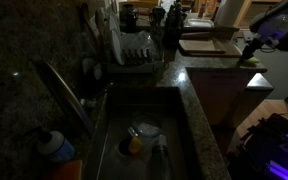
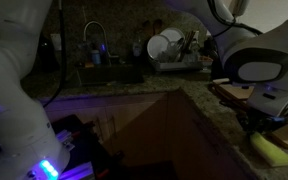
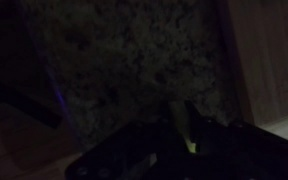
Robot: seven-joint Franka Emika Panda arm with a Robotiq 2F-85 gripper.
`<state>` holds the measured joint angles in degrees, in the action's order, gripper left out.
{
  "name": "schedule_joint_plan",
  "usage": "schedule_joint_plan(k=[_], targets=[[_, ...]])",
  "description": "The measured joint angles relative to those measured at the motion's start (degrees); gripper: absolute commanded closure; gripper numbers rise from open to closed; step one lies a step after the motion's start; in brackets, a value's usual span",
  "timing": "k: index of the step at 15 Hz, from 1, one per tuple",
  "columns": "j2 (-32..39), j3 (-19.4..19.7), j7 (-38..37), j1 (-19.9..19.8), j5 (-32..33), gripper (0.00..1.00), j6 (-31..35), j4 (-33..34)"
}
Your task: Take the sponge and wipe the counter
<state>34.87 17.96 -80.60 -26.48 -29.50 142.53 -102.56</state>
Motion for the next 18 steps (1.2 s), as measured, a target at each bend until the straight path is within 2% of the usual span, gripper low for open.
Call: schedule_joint_plan(k=[5,10,14,18], targets=[[-1.69,-5.09,0.03,-1.41,-13.58,0.95,-1.40,3.42],[-7.34,-6.79,2.42,-1.38,-26.37,0.95,-8.58,6.63],[-10.58,-6.48,9.42,-1.69,-34.88,0.95,-19.02,7.45],[-10.32,-3.98,16.25,-2.13,-34.50,0.95,-34.03,7.20]])
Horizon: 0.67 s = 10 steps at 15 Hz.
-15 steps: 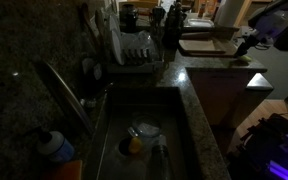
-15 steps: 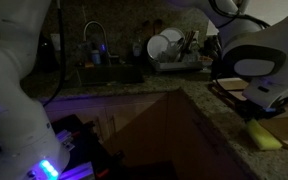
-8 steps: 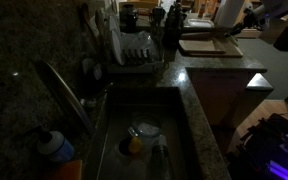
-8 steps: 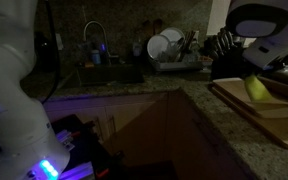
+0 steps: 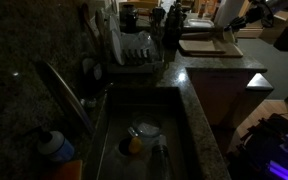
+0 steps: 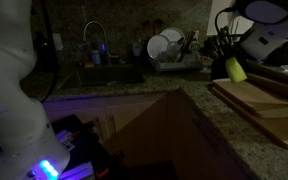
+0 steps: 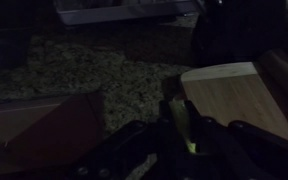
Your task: Take the sponge and wipe the counter
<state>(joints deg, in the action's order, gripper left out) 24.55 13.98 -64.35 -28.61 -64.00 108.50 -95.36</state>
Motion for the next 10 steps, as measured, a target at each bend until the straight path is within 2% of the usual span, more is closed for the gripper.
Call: schedule_joint_plan(k=[3,4,6,7,10], targets=[[0.51,2.51,3.49,-0.02,6.01,0.95,-9.71,-0.35],[0.74,3.31,4.69,-0.01,8.77,0.82,-12.42,-0.39],[1.02,3.88,4.91,0.05,8.78,0.82,-12.89,-0.38],[1.08,3.90,4.87,0.18,8.74,0.95,-12.87,-0.28],[1.28,4.00,3.98,0.80,8.80,0.95,-12.16,-0.19]])
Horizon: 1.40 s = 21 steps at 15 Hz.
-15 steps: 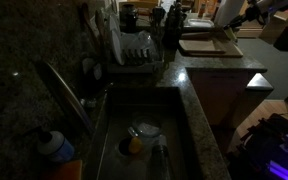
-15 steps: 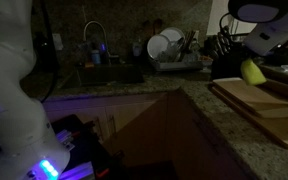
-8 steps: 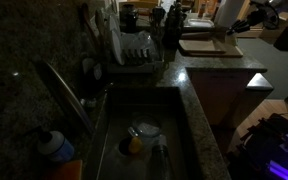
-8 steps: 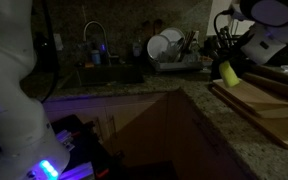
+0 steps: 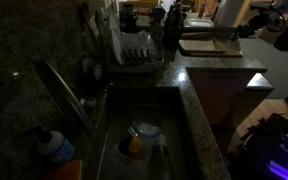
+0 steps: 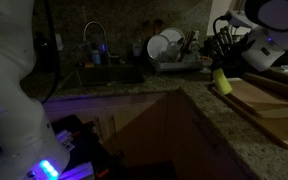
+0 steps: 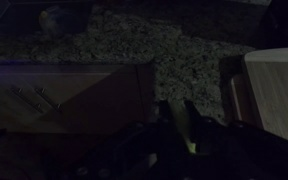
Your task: Take the sponge and wipe the counter
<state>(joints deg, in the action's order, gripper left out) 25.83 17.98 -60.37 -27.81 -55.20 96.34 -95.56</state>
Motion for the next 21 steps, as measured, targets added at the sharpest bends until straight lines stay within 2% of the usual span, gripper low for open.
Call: schedule_joint_plan(k=[8,12,16,18,21], targets=[[8.04,0.29,-14.81,9.82,9.51,0.95,20.19,-3.07],[8.78,0.28,-17.90,11.99,10.30,0.95,29.70,-6.36],[7.02,0.23,-20.83,13.10,10.26,0.95,35.67,-9.69],[6.02,-0.07,-21.28,12.96,7.90,0.95,38.23,-11.75],[4.69,-1.76,-17.01,9.81,-4.51,0.95,39.86,-15.36]])
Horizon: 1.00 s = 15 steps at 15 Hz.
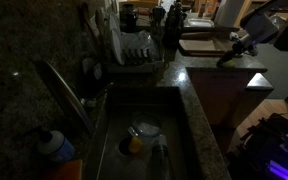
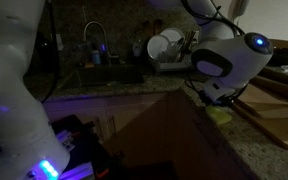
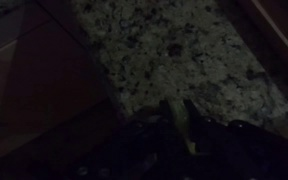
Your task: Take the sponge and wipe the counter
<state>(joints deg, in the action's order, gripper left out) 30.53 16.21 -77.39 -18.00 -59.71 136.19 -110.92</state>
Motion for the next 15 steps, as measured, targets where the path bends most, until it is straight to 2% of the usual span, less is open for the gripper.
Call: schedule_joint_plan(k=[5,7,9,15], targets=[[0.08,-1.01,11.60,-6.72,-23.46,0.95,-4.80,-3.96],[0.62,-0.40,15.76,-8.71,-29.25,0.95,-8.12,-5.13],[1.15,1.20,17.63,-9.36,-29.86,0.95,-10.67,-5.25],[1.44,8.36,18.25,-9.62,-25.89,0.95,-9.74,-4.54]])
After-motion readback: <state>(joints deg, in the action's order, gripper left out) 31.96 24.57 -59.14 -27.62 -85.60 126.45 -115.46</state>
